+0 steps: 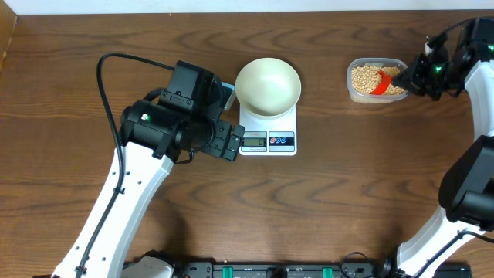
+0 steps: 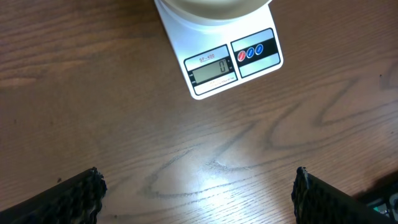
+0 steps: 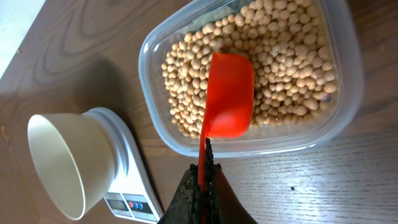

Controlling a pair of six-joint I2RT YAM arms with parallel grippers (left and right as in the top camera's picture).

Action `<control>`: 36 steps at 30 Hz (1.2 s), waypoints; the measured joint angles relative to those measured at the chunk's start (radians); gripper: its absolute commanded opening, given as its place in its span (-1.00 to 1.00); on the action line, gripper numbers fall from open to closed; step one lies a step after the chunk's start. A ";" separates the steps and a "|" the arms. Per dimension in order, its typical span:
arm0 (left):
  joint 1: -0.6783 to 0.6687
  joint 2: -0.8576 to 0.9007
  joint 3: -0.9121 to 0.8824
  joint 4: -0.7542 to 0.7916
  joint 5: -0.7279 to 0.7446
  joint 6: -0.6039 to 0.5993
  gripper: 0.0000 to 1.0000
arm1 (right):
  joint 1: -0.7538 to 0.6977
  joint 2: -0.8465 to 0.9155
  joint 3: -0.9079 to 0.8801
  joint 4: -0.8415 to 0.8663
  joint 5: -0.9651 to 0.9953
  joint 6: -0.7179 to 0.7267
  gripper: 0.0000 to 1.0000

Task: Scoop item into bowl and weigh 50g on scale
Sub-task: 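Drag the red scoop through the soybeans with the right gripper, then lift the filled scoop with the right gripper and carry it left over the bowl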

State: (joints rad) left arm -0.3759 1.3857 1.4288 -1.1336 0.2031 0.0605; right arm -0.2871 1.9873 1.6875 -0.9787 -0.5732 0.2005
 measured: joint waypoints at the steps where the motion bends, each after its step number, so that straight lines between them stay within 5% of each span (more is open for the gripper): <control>1: 0.000 0.000 0.000 0.000 0.000 0.000 0.96 | -0.001 0.000 0.000 -0.004 -0.005 -0.005 -0.99; 36: 0.000 0.000 0.000 0.000 0.000 0.000 0.96 | -0.187 0.000 0.000 -0.106 -0.315 -0.282 -0.98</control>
State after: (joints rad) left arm -0.3759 1.3857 1.4288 -1.1336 0.2031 0.0605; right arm -0.4736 1.9873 1.6875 -1.0843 -0.8883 -0.0811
